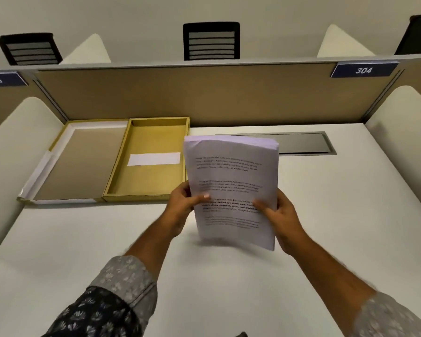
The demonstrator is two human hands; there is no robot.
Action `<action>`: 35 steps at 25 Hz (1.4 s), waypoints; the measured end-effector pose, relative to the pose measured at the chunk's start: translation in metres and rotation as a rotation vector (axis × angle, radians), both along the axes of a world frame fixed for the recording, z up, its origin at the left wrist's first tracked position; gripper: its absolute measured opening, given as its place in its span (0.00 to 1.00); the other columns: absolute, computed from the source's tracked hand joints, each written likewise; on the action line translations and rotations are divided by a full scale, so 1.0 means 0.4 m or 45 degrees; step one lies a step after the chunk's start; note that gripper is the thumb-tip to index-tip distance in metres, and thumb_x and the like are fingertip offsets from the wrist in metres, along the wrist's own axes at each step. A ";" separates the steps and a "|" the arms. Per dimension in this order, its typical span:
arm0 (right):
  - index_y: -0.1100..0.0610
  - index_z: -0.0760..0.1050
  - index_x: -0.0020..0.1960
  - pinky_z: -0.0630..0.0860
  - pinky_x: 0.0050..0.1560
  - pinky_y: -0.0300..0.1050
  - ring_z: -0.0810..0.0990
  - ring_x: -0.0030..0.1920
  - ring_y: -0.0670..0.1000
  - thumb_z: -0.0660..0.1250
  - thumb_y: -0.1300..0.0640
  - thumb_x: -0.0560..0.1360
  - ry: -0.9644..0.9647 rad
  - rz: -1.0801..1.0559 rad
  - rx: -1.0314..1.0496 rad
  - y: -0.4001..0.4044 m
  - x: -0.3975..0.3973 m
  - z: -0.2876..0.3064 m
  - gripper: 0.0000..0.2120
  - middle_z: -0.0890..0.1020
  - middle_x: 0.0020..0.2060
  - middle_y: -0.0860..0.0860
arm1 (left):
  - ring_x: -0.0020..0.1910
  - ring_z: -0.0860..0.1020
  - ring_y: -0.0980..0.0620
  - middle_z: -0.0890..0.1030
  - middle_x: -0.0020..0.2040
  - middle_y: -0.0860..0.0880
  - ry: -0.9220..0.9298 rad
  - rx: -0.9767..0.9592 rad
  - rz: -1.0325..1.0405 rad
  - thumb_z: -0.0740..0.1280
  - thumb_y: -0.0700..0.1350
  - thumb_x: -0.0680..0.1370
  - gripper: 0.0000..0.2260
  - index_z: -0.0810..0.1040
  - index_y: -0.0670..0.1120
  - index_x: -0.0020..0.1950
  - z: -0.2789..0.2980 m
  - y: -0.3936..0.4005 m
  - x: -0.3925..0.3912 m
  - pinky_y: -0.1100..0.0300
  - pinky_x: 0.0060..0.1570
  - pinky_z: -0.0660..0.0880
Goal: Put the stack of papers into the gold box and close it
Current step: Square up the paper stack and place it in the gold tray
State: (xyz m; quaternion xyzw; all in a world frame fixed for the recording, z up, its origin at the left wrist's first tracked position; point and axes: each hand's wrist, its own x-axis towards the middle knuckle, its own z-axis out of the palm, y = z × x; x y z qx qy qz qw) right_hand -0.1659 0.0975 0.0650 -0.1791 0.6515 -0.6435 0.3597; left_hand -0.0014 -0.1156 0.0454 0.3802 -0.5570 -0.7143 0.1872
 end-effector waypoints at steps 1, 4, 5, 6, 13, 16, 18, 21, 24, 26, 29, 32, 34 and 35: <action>0.46 0.79 0.63 0.86 0.54 0.53 0.87 0.56 0.54 0.73 0.57 0.79 0.047 -0.013 0.001 -0.001 0.006 -0.004 0.14 0.87 0.57 0.49 | 0.58 0.86 0.44 0.88 0.58 0.46 -0.004 -0.069 0.032 0.79 0.33 0.72 0.20 0.83 0.47 0.61 0.015 0.006 0.008 0.47 0.58 0.83; 0.46 0.77 0.69 0.84 0.60 0.51 0.84 0.61 0.50 0.72 0.56 0.80 0.230 -0.035 0.018 -0.007 0.027 -0.034 0.18 0.85 0.59 0.46 | 0.57 0.85 0.45 0.88 0.57 0.46 -0.022 -0.197 0.086 0.78 0.31 0.72 0.19 0.83 0.47 0.59 0.020 0.041 0.031 0.49 0.56 0.83; 0.46 0.76 0.71 0.83 0.61 0.52 0.83 0.62 0.50 0.72 0.55 0.81 0.257 -0.027 0.007 -0.004 0.028 -0.047 0.20 0.85 0.60 0.46 | 0.57 0.85 0.44 0.88 0.57 0.45 -0.027 -0.214 0.107 0.78 0.31 0.73 0.19 0.83 0.47 0.60 0.017 0.058 0.040 0.50 0.55 0.83; 0.46 0.75 0.72 0.83 0.62 0.53 0.83 0.62 0.51 0.72 0.55 0.81 0.275 -0.009 -0.010 -0.002 0.026 -0.058 0.20 0.85 0.61 0.47 | 0.58 0.85 0.44 0.88 0.58 0.45 -0.031 -0.232 0.124 0.78 0.31 0.73 0.20 0.83 0.46 0.61 0.021 0.073 0.046 0.51 0.54 0.83; 0.50 0.71 0.74 0.80 0.62 0.50 0.81 0.64 0.50 0.69 0.60 0.82 0.291 0.111 0.048 -0.004 -0.003 -0.111 0.22 0.82 0.64 0.49 | 0.56 0.85 0.46 0.88 0.55 0.47 -0.160 -0.263 0.109 0.79 0.32 0.71 0.19 0.85 0.47 0.59 0.033 0.105 0.029 0.50 0.53 0.84; 0.50 0.70 0.74 0.79 0.64 0.50 0.80 0.64 0.52 0.68 0.62 0.82 0.323 0.157 0.144 0.005 -0.003 -0.170 0.22 0.81 0.65 0.50 | 0.53 0.86 0.47 0.90 0.51 0.50 -0.146 -0.183 0.149 0.80 0.34 0.71 0.16 0.87 0.51 0.53 -0.010 0.125 0.028 0.53 0.51 0.85; 0.52 0.72 0.74 0.77 0.64 0.50 0.80 0.65 0.55 0.67 0.63 0.83 0.343 0.145 0.239 0.005 -0.002 -0.201 0.21 0.81 0.65 0.52 | 0.54 0.86 0.48 0.89 0.52 0.51 -0.188 -0.153 0.117 0.79 0.34 0.72 0.17 0.86 0.52 0.55 -0.058 0.130 0.037 0.57 0.50 0.84; 0.55 0.76 0.70 0.76 0.61 0.48 0.81 0.64 0.58 0.65 0.63 0.83 0.369 0.127 0.409 0.004 -0.001 -0.225 0.16 0.83 0.61 0.52 | 0.58 0.84 0.44 0.87 0.57 0.49 -0.357 -0.213 -0.031 0.79 0.37 0.73 0.19 0.83 0.53 0.60 -0.131 0.126 0.055 0.52 0.56 0.83; 0.54 0.77 0.65 0.74 0.58 0.46 0.82 0.62 0.59 0.65 0.65 0.83 0.378 0.081 0.452 -0.002 0.009 -0.226 0.13 0.83 0.57 0.50 | 0.55 0.85 0.46 0.87 0.55 0.52 -0.398 -0.295 -0.068 0.79 0.43 0.75 0.15 0.82 0.60 0.55 -0.161 0.104 0.059 0.49 0.59 0.83; 0.54 0.76 0.67 0.75 0.59 0.45 0.82 0.63 0.57 0.65 0.65 0.83 0.437 0.070 0.479 0.001 0.030 -0.226 0.15 0.82 0.58 0.49 | 0.55 0.85 0.49 0.87 0.54 0.56 -0.358 -0.306 -0.113 0.78 0.45 0.76 0.14 0.82 0.62 0.54 -0.160 0.092 0.071 0.53 0.58 0.84; 0.53 0.71 0.75 0.75 0.65 0.45 0.80 0.64 0.49 0.65 0.64 0.83 0.544 0.119 0.494 -0.003 0.070 -0.211 0.22 0.80 0.64 0.45 | 0.55 0.85 0.54 0.88 0.54 0.58 -0.305 -0.260 -0.176 0.79 0.47 0.76 0.12 0.84 0.61 0.56 -0.148 0.062 0.118 0.56 0.58 0.84; 0.44 0.66 0.73 0.79 0.64 0.44 0.80 0.63 0.42 0.65 0.62 0.84 0.524 0.197 0.459 -0.062 0.114 -0.169 0.23 0.79 0.64 0.37 | 0.54 0.87 0.55 0.89 0.54 0.57 -0.301 -0.235 -0.204 0.81 0.48 0.72 0.15 0.86 0.58 0.57 -0.115 -0.021 0.171 0.54 0.57 0.85; 0.43 0.66 0.71 0.85 0.56 0.45 0.81 0.62 0.47 0.65 0.60 0.83 0.442 0.236 0.427 -0.138 0.144 -0.122 0.21 0.79 0.62 0.40 | 0.50 0.88 0.53 0.90 0.51 0.55 -0.292 -0.212 -0.126 0.82 0.47 0.68 0.15 0.87 0.55 0.53 -0.079 -0.100 0.199 0.52 0.55 0.85; 0.44 0.66 0.70 0.86 0.51 0.44 0.82 0.61 0.49 0.65 0.58 0.83 0.419 0.247 0.394 -0.186 0.158 -0.100 0.19 0.79 0.62 0.42 | 0.49 0.89 0.51 0.90 0.50 0.54 -0.277 -0.190 -0.074 0.82 0.46 0.66 0.16 0.87 0.53 0.52 -0.058 -0.145 0.210 0.50 0.54 0.86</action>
